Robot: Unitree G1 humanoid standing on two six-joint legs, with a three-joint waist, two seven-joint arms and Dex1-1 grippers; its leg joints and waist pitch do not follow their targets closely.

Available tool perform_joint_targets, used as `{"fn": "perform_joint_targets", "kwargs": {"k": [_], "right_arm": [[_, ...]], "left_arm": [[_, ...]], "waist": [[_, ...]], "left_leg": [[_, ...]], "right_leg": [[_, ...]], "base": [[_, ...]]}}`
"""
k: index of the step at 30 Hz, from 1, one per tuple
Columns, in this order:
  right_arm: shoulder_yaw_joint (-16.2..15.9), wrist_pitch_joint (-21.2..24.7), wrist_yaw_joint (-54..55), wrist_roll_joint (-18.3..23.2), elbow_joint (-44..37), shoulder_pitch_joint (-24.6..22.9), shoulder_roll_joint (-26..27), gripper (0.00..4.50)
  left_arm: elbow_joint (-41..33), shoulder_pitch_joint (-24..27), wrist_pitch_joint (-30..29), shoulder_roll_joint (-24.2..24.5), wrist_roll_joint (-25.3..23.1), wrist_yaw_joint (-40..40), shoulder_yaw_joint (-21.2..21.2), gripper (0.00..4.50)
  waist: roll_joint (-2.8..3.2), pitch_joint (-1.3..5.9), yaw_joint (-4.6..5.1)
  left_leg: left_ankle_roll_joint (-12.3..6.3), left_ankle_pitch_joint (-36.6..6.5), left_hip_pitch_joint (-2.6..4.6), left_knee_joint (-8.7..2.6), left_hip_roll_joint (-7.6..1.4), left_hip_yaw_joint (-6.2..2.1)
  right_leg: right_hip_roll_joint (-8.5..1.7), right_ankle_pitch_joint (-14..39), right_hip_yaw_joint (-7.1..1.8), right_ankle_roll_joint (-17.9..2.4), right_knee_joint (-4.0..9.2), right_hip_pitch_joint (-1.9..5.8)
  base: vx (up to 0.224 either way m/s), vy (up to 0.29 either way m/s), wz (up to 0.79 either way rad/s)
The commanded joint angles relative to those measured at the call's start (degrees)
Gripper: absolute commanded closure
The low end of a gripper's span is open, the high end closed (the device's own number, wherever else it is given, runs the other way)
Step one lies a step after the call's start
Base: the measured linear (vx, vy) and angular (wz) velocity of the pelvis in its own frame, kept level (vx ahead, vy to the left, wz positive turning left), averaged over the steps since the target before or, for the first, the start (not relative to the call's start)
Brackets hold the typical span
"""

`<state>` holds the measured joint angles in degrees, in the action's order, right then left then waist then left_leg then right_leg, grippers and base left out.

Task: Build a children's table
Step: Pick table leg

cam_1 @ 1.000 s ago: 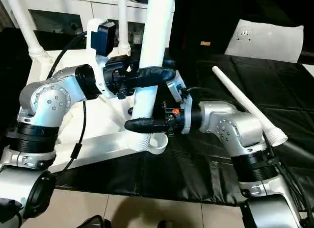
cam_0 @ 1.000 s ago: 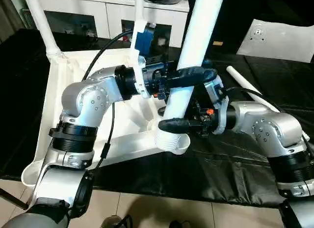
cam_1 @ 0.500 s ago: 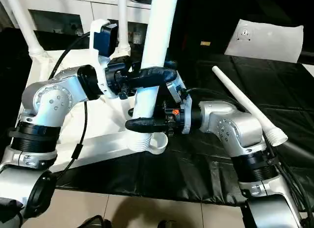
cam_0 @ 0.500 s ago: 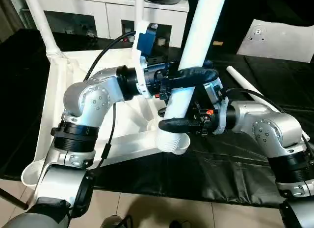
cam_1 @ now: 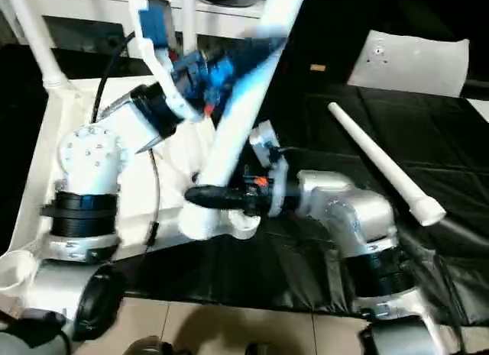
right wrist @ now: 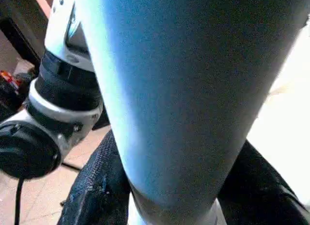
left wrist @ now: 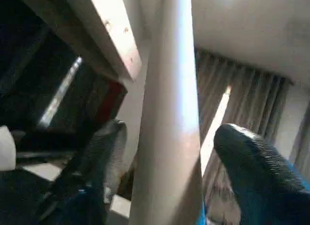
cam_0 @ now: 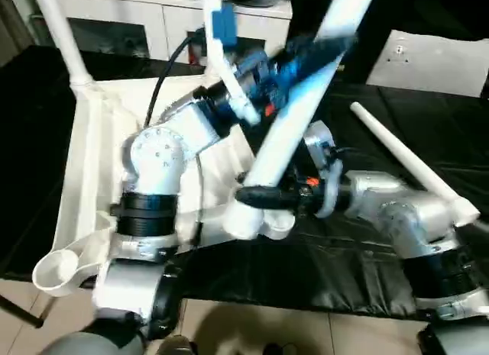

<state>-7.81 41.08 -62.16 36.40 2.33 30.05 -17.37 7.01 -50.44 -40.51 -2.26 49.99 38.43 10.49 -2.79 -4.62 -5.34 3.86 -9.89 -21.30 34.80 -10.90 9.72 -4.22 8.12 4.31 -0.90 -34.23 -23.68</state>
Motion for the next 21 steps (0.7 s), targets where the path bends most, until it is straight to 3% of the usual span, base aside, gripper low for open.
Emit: {"fn": "perform_joint_targets", "kwargs": {"k": [1,5,9,10,11,14,15,16,17,18,19,21], "right_arm": [[2.28,-1.52,2.24,1.19,-1.75,-0.57,1.16,2.58],[5.1,-3.02,7.93,2.34,-3.19,-2.21,5.34,2.58],[8.04,-4.19,13.29,2.44,-4.54,-3.3,7.42,2.58],[8.6,-4.73,14.44,1.9,-4.92,-3.62,7.6,2.58],[9.47,-5.69,16.79,0.29,-5.62,-4.31,7.54,2.58],[10.24,-7.79,20.18,-2.82,-6.47,-5.17,7.12,2.58],[10.09,-8.66,22.28,-5.24,-7.04,-5.8,6.39,2.58],[10.08,-8.8,22.78,-5.75,-7.16,-5.97,6.25,2.58],[10.05,-9.23,24.23,-7.24,-7.51,-6.47,5.86,2.58],[10.05,-9.23,24.23,-7.24,-7.51,-6.47,5.86,2.58],[10.21,-9.45,28.82,-10.64,-8.65,-8.25,5.19,2.58],[9.62,-9.45,30.58,-12.11,-9.74,-9.69,4.65,2.59]], "left_arm": [[-0.69,-2.2,2.82,-1.42,2.41,-4.35,3.81,0.81],[-0.08,-2.56,7.33,-3.14,4.15,-10.45,9.51,0.56],[0.01,-0.33,7.88,0.6,-2.21,-12.03,8.23,0.54],[-0.46,0.65,7.94,1.81,-4.09,-12.19,7.31,0.54],[-1.73,3.21,8.29,4.66,-8.4,-11.68,4.49,0.54],[-3.18,7.17,8.56,9.56,-15.46,-10.97,-0.78,0.54],[-3.82,9.7,9.12,12.57,-19.13,-10.62,-4.39,0.54],[-3.99,10.19,9.11,12.98,-19.63,-10.79,-4.84,0.54],[-4.47,11.62,9.06,14.16,-21.09,-11.31,-6.17,0.54],[-4.47,11.62,9.06,14.16,-21.09,-11.31,-6.17,0.54],[-5.96,16.22,9.95,16.78,-25.59,-12.9,-9.51,0.54],[-7.16,18.9,11.29,17.93,-28.61,-13.27,-11.46,0.54]], "waist": [[-0.28,5.14,-0.27],[-0.02,5.14,-0.14],[0.57,5.14,0.13],[0.61,5.19,0.13],[1.23,5.21,0.02],[1.13,5.2,0.36],[1.59,5.27,0.32],[1.38,5.32,0.36],[1.68,5.4,0.22],[1.57,5.29,0.43],[1.77,5.22,0.37],[1.61,4.94,0.68]], "left_leg": [[-0.55,-10.88,0.23,-3.41,-1.46,-0.34],[-0.7,-11.11,0.3,-3.61,-1.45,-0.48],[0.08,-11.47,0.63,-4.02,-1.66,-0.67],[0.18,-11.49,0.65,-3.97,-1.6,-0.63],[0.61,-11.52,0.78,-4.1,-1.66,-0.72],[1.49,-12.14,0.91,-4.36,-1.77,-0.72],[1.78,-12.24,0.97,-4.26,-1.66,-0.67],[1.99,-11.88,0.82,-4.41,-1.66,-0.67],[2.24,-11.87,1.05,-4.35,-1.68,-0.76],[2.37,-11.88,0.87,-4.47,-1.76,-0.76],[2.78,-12.69,0.94,-4.56,-1.98,-0.94],[2.75,-14.77,1.09,-4.6,-1.68,-0.62]], "right_leg": [[-3.61,24.77,-1.74,-6.4,4.95,3.46],[-3.41,23.93,-1.66,-6.05,4.88,3.49],[-3.2,23.03,-1.77,-4.59,4.74,3.21],[-3.17,22.74,-1.77,-4.62,4.74,3.3],[-3.24,21.63,-1.88,-4.88,4.55,3.23],[-3.15,21.34,-2.04,-3.81,4.42,3.1],[-3.27,21.32,-2.1,-4.13,4.39,3.15],[-3.1,20.53,-2.14,-3.95,4.32,3.25],[-3.21,20.02,-2.16,-4.21,4.11,3.12],[-3.14,19.59,-2.19,-4.54,4.12,3.2],[-3.29,19.17,-2.19,-5.34,4.12,3.19],[-3.13,21.57,-2.24,-4.69,4.48,3.06]], "base": [[0.0,0.0,0.0],[0.0,0.0,0.0],[0.0,0.0,0.0],[0.0,0.0,0.0],[0.0,0.0,0.0],[0.0,0.0,0.0],[0.0,0.0,0.0],[0.0,0.0,0.0],[0.0,0.0,0.0],[0.0,0.0,0.0],[0.0,0.0,0.0],[0.0,0.0,0.0]]}}
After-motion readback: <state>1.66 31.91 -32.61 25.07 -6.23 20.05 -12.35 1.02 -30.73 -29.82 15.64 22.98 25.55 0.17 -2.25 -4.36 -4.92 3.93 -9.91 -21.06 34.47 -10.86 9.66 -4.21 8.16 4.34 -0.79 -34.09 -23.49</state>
